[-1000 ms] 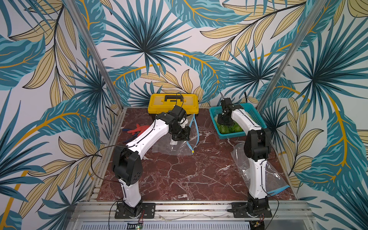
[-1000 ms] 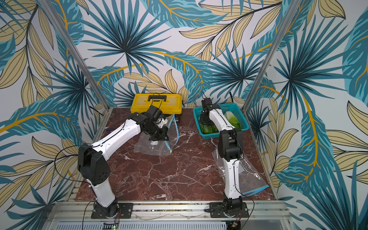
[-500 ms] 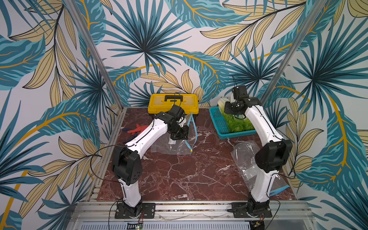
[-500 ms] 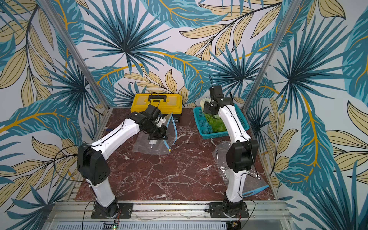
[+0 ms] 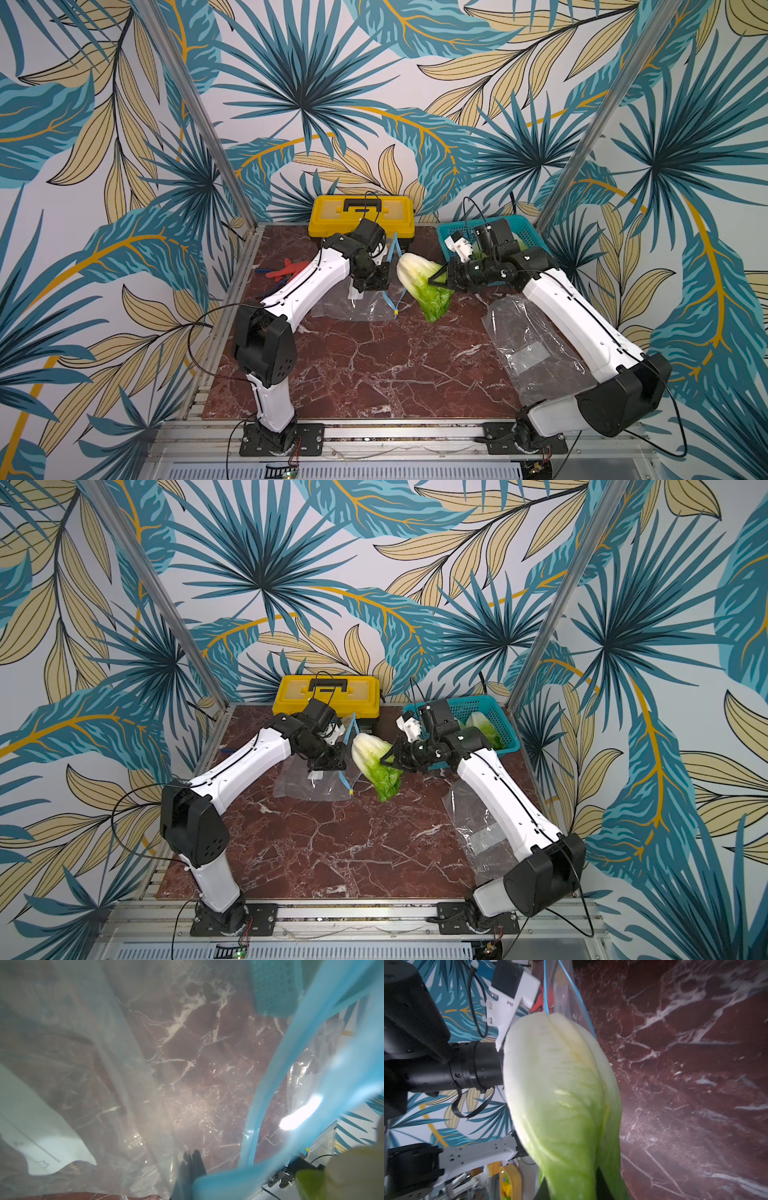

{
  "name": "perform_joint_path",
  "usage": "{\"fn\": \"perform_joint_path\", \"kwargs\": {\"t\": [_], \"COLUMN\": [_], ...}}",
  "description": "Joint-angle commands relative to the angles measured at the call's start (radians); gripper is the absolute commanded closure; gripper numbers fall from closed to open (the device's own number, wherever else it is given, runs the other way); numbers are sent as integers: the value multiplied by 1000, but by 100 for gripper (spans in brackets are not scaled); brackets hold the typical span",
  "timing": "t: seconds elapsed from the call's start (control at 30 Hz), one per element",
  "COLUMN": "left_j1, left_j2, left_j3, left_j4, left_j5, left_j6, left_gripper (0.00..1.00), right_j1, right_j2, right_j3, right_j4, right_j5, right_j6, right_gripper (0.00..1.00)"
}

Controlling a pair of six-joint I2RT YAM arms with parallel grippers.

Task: Put the chinese cabbages into a zipper bag and zip it
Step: Place the Chinese cabbage in the zipper food storage bag.

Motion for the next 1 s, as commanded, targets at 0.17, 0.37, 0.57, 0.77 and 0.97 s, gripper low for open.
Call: {"fn": "perform_joint_path", "kwargs": {"t": [0.17,0.37,0.57,0.77,0.97], "left_j1": [-96,-153,-152,-206,-253], "left_j2": [-92,-160,-173,-116,-102], "left_j3": [-9,-78,-101,-43,-64], "left_j4": [-3,-4,-5,-4,-5], "left_j5": [-30,58,88,123,135], "left_j6": [172,307,352,349,391], "left_gripper": [100,100,100,100,100], "right_j1": [1,1,18,83,73], "right_j2": [26,61,52,95,174], "right_j3": [-105,-121,-121,-86,-75], "right_j4": [17,-6,-93,-56,17], "right_j5": [-177,-94,55,100,-19], "right_j6": [66,18,-54,-30,-37], "right_gripper": [96,96,97,98,98]}}
